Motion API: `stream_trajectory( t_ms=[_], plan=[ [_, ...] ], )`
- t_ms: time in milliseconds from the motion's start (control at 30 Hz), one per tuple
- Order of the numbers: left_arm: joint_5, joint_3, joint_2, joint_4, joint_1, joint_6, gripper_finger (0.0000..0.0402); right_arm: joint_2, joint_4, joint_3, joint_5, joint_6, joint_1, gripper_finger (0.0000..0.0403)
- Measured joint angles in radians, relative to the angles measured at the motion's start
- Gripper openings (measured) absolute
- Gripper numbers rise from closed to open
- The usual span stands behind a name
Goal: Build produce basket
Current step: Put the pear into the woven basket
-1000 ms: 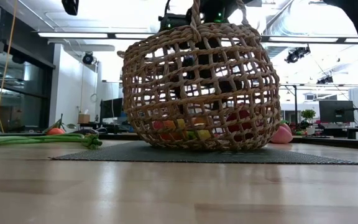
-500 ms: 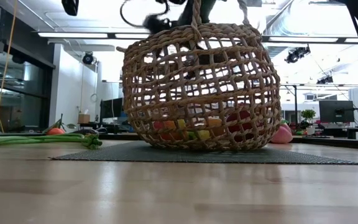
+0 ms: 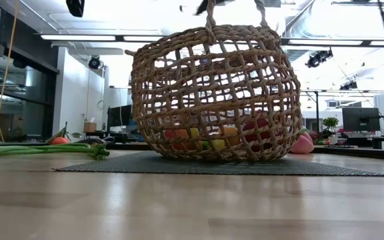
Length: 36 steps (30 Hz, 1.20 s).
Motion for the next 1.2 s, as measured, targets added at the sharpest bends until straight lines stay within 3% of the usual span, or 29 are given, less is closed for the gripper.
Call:
stream_trajectory(
  t_ms=[133, 267, 500, 633, 933, 1200],
  plan=[
    [-0.003, 0.0, 0.001, 0.0, 0.0, 0.001, 0.0, -0.165, -0.019, -0.2, 0.031, -0.002, 0.009, 0.0369],
    [-0.029, 0.0, 0.004, 0.0, 0.001, 0.003, 0.0, -0.388, 0.089, -0.474, -0.004, -0.012, 0.011, 0.0369],
    [-0.042, 0.0, 0.005, 0.0, 0.0, -0.013, 0.0, -0.869, 0.601, -1.019, -0.185, -0.162, 0.001, 0.0369],
    [-0.042, 0.0, 0.005, 0.001, 0.0, -0.024, 0.0, -1.067, 0.859, -1.235, -0.291, -0.27, -0.025, 0.0369],
    [-0.024, 0.0, 0.005, 0.001, 0.0, -0.018, 0.0, -1.284, 1.176, -1.445, -0.321, -0.224, -0.034, 0.0369],
    [0.096, 0.0, 0.005, 0.001, 0.0, 0.003, 0.0, -1.282, 1.182, -1.461, -0.269, -0.3, -0.034, 0.0369]
  ],
)
